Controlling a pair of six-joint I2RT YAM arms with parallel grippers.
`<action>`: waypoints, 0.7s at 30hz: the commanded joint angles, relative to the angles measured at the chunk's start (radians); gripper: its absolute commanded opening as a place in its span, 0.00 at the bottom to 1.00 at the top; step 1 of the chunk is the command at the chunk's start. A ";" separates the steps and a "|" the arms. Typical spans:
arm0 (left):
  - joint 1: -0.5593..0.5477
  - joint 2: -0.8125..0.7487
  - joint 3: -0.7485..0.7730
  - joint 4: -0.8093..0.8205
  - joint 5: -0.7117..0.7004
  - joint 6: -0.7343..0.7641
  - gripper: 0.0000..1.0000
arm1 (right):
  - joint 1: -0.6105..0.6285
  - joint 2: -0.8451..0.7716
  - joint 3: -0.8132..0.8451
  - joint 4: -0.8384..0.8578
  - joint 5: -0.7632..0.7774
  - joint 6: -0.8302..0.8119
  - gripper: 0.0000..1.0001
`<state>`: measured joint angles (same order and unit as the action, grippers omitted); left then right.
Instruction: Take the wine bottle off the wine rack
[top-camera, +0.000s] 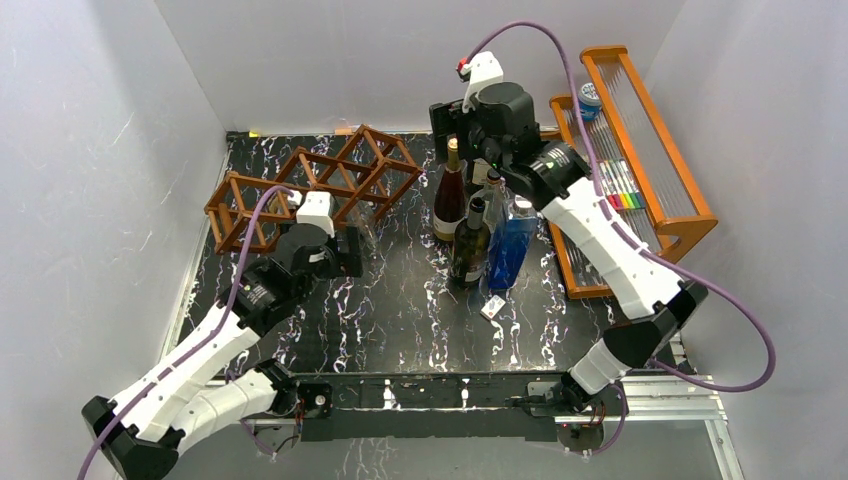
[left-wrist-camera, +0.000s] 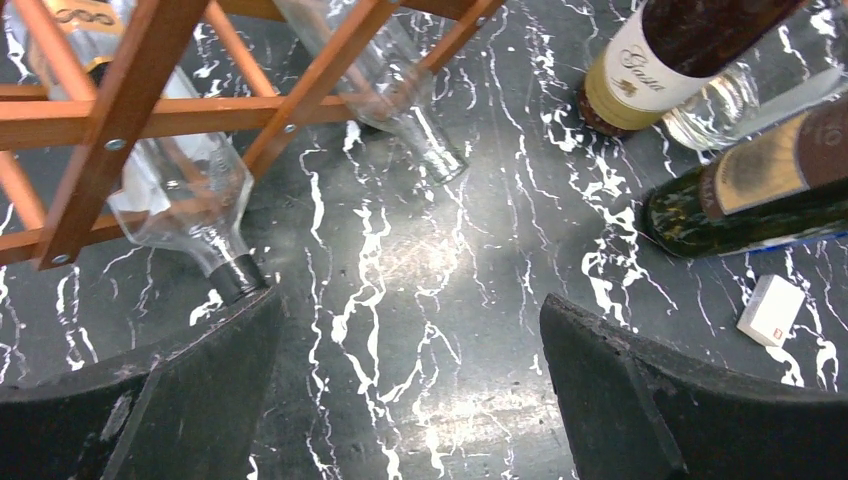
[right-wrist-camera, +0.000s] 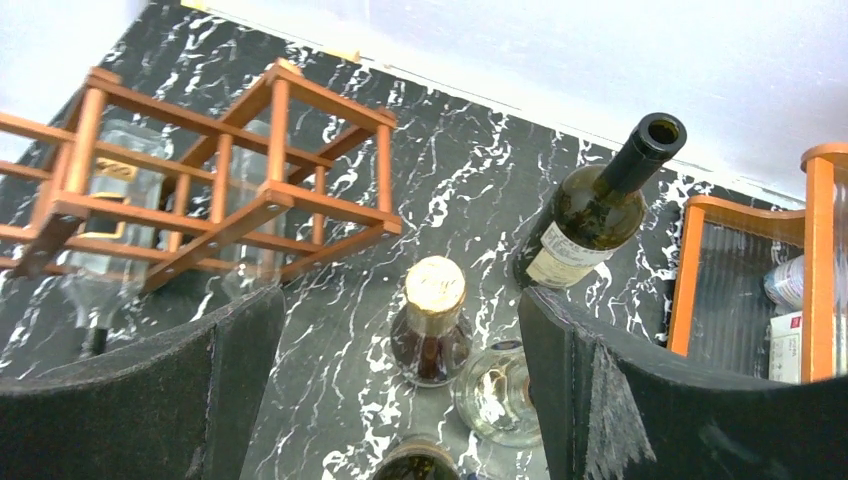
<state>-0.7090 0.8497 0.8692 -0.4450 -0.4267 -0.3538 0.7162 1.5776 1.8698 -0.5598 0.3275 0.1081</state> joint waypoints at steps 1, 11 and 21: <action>0.051 -0.029 0.061 -0.060 0.023 0.027 0.98 | 0.040 -0.077 0.074 -0.013 -0.095 0.009 0.98; 0.104 -0.120 0.098 -0.099 -0.064 0.145 0.98 | 0.303 -0.012 0.098 -0.067 -0.026 0.005 0.98; 0.105 -0.237 0.167 -0.161 -0.169 0.079 0.98 | 0.362 0.095 -0.044 -0.007 -0.074 0.033 0.98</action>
<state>-0.6106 0.6559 0.9886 -0.5583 -0.5163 -0.2520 1.0595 1.6176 1.8492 -0.6205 0.2607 0.1318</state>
